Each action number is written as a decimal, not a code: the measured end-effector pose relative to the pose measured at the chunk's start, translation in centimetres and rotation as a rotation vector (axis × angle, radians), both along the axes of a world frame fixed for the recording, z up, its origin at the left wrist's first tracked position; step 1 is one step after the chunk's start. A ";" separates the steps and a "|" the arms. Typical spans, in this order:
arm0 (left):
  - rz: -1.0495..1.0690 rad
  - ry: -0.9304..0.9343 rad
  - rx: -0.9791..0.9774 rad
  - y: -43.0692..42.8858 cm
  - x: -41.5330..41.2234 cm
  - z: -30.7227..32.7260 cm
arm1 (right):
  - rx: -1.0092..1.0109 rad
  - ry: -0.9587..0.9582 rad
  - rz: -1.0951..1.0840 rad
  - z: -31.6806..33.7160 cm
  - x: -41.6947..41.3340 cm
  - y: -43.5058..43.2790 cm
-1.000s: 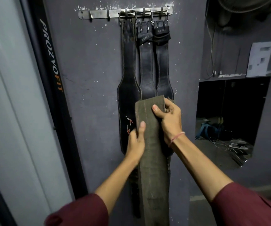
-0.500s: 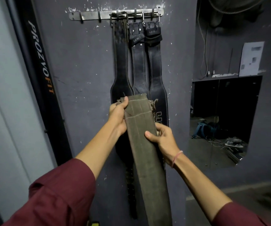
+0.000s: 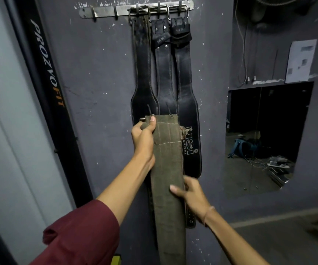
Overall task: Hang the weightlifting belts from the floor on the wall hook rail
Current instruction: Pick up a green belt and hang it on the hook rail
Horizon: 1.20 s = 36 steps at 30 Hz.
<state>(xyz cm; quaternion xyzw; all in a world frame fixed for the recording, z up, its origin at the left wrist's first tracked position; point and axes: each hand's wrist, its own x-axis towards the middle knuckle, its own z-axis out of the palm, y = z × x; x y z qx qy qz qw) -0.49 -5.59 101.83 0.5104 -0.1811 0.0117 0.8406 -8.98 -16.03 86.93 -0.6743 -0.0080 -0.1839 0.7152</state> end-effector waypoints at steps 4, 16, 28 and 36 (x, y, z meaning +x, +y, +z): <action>0.042 -0.072 0.004 0.0 -0.4 0.9 | 0.010 -0.193 -0.074 6.9 1.3 0.5; 0.157 -0.239 0.114 1.2 -0.6 2.1 | 0.166 -0.438 -0.265 14.3 2.9 2.2; 0.682 -0.400 0.306 3.2 0.8 1.5 | -0.157 -0.449 -0.313 15.5 6.7 3.6; 0.675 -0.431 0.246 4.9 3.1 1.8 | -0.156 -0.539 -0.590 16.8 9.0 6.9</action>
